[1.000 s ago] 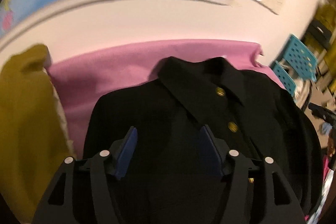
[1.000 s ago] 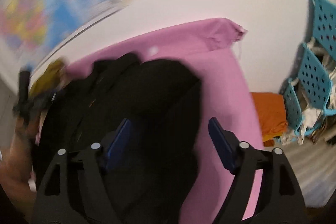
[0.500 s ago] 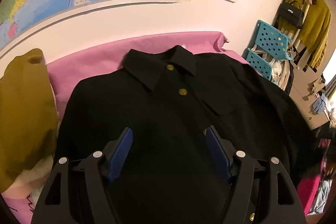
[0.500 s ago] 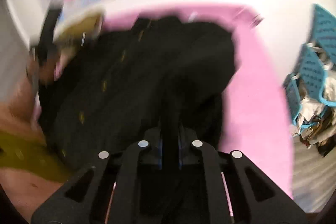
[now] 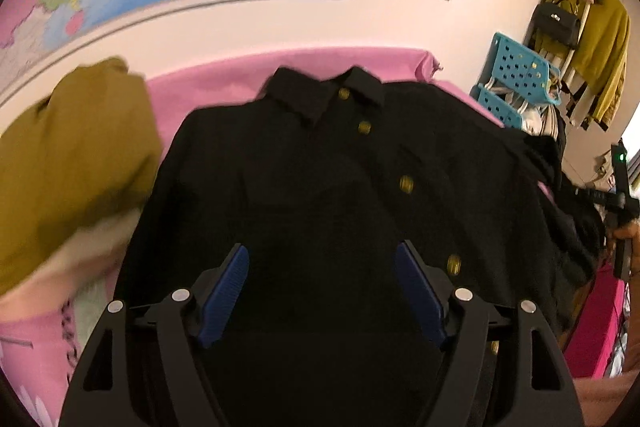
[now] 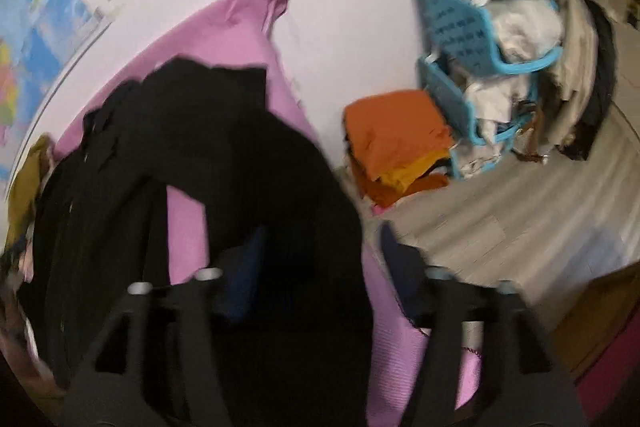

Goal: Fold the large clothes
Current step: 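Release the shirt and smooth it flat, collar away from the tools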

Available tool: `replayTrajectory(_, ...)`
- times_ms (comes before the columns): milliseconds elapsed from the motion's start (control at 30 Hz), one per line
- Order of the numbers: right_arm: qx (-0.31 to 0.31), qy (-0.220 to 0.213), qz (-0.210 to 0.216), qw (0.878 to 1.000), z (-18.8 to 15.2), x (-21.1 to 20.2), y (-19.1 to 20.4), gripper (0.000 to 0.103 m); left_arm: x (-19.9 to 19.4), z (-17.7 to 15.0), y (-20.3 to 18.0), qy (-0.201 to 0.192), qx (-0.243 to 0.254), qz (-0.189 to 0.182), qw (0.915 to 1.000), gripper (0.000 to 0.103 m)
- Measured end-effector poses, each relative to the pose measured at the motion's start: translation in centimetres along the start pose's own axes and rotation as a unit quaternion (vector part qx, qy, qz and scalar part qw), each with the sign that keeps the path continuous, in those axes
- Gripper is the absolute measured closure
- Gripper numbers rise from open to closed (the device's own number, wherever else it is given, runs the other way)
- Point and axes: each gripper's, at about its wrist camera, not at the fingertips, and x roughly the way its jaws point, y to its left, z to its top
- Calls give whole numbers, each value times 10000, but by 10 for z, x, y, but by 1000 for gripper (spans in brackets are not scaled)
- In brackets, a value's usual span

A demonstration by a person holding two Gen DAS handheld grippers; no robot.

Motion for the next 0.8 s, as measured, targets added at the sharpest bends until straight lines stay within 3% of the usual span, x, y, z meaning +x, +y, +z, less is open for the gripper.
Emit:
replayTrajectory(100, -163, -860, -350, 9955, -6, -45, 16, 34, -11, -20, 10, -9, -96, 50, 9999, 29)
replayTrajectory(133, -351, -1158, -223, 9924, -12, -63, 29, 34, -16, -27, 14, -43, -149, 33, 9999, 28)
replayTrajectory(200, -854, -1303, 311, 9873, -18, -76, 55, 34, -24, -38, 20, -79, -234, 52, 9997, 27)
replayTrajectory(300, -1939, -963, 758, 9733, -40, -66, 113, 37, -31, -44, 21, -185, -287, -13, 9994, 26)
replayTrajectory(367, -2273, -483, 848, 9689, -49, -36, 138, 38, -32, -44, 19, -230, -312, -57, 9992, 25)
replayTrajectory(433, -2357, 48, 805, 9685, -54, 2, 147, 47, -30, -44, 16, -218, -333, -125, 9991, 25)
replayTrajectory(500, -2293, 182, 625, 9712, -55, 22, 143, 75, -27, -43, 12, -203, -338, -158, 9991, 25)
replayTrajectory(567, -2035, 48, 901, 9749, -46, 18, 129, 95, -27, -44, 10, -193, -359, -161, 9990, 25)
replayTrajectory(700, -973, -494, 1197, 9868, -26, -17, 78, 96, -30, -46, 11, -261, -417, -191, 9986, 24)
replayTrajectory(733, -894, -465, 1209, 9875, -24, -19, 74, 96, -30, -46, 12, -275, -453, -180, 9984, 23)
replayTrajectory(800, -982, 7, 1155, 9884, -29, -4, 75, 88, -24, -45, 12, -213, -477, -209, 9984, 23)
